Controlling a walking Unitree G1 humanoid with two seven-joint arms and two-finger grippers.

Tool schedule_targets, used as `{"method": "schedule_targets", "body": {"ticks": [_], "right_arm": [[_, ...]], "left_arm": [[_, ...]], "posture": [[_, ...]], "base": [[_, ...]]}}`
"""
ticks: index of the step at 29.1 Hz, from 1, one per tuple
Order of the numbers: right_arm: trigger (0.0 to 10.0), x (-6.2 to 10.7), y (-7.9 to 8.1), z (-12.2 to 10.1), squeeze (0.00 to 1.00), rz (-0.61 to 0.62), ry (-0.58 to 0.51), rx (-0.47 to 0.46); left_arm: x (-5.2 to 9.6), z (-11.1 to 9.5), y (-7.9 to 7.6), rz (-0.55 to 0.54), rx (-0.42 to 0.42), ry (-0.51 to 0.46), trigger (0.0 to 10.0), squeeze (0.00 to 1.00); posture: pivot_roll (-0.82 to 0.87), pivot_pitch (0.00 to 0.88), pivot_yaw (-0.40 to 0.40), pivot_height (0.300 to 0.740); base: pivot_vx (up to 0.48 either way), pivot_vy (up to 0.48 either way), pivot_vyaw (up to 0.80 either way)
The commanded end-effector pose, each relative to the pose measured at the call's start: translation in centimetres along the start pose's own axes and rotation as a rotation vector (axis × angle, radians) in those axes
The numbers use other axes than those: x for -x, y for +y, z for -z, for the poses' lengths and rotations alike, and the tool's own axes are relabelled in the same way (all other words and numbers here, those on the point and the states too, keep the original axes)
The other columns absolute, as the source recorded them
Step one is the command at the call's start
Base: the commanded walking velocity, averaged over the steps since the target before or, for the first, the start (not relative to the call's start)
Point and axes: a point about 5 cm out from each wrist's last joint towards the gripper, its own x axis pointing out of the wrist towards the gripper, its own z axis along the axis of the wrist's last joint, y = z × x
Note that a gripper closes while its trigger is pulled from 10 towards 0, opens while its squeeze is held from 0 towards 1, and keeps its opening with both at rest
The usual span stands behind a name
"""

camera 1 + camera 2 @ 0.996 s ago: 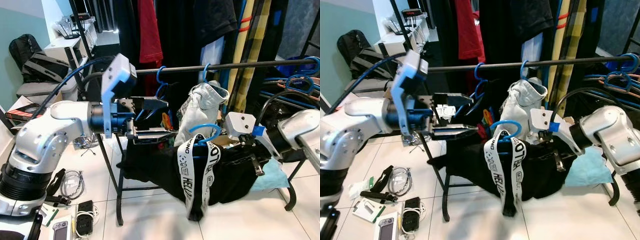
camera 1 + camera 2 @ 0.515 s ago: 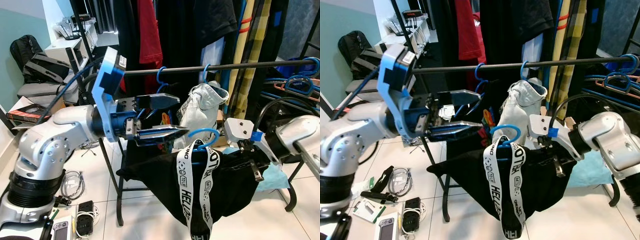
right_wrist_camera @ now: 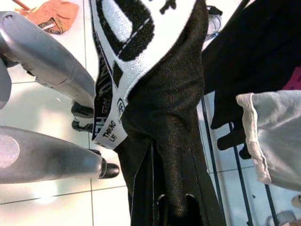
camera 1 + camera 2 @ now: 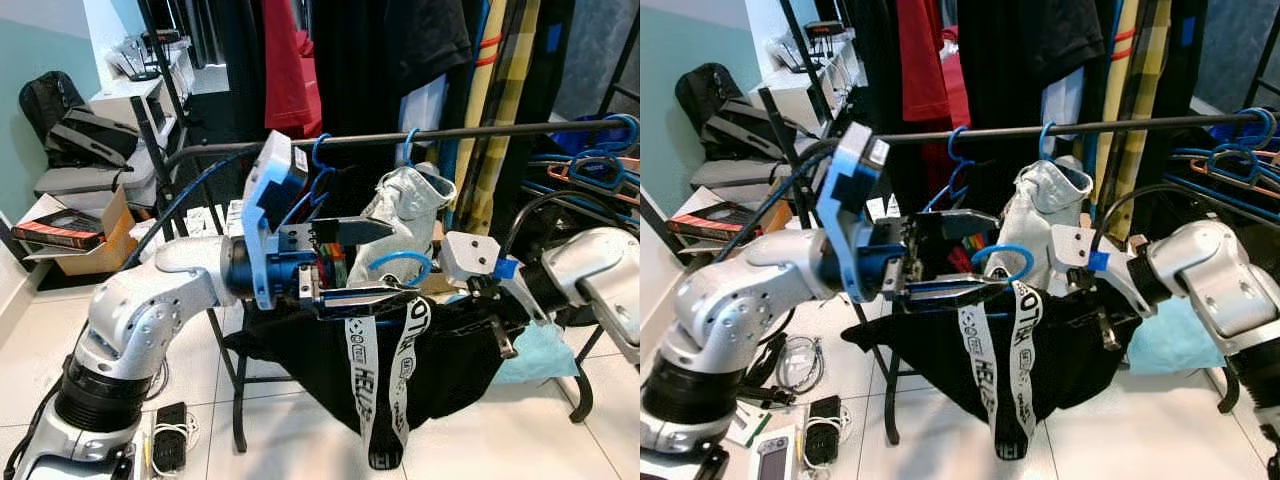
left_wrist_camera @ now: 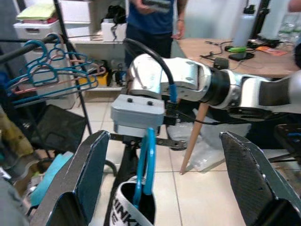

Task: Hang hanger

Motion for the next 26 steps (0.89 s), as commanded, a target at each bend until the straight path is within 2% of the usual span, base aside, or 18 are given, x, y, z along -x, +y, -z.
{"method": "schedule_targets", "body": {"ticks": [1,21,22,23,24,26], "right_arm": [[10.0,-0.4,0.0,-0.5,0.0,-0.009,0.006,0.024],[10.0,-1.4,-0.4,-0.9,0.0,-0.006,-0.021,0.021],[10.0,-1.5,-0.4,-1.0,0.0,-0.006,-0.022,0.022],[10.0,-1.5,-0.4,-1.0,0.0,-0.006,-0.022,0.022],[10.0,-1.5,-0.4,-1.0,0.0,-0.006,-0.024,0.022],[10.0,-1.5,-0.4,-1.0,0.0,-0.006,-0.024,0.022]], "left_arm": [[-0.2,0.3,0.1,-0.011,0.001,0.001,10.0,0.0],[-2.3,0.8,-1.3,0.009,0.008,-0.024,10.0,0.0],[-2.3,0.8,-1.4,0.008,0.011,-0.03,4.2,0.0],[-2.3,0.8,-1.4,0.008,0.011,-0.03,4.2,0.0],[-2.3,0.8,-1.4,0.009,0.011,-0.034,0.0,0.0],[-2.3,0.8,-1.4,0.009,0.011,-0.034,0.0,0.0]], "posture": [[-0.09,0.0,0.074,0.74],[-0.09,0.0,0.066,0.74],[-0.09,0.0,0.063,0.74],[-0.09,0.0,0.063,0.74],[-0.09,0.0,0.062,0.74],[-0.09,0.0,0.062,0.74]], "base": [[0.0,0.0,0.0],[0.0,0.0,0.0],[0.0,0.0,0.0],[0.0,0.0,0.0],[0.0,0.0,0.0],[0.0,0.0,0.0]]}}
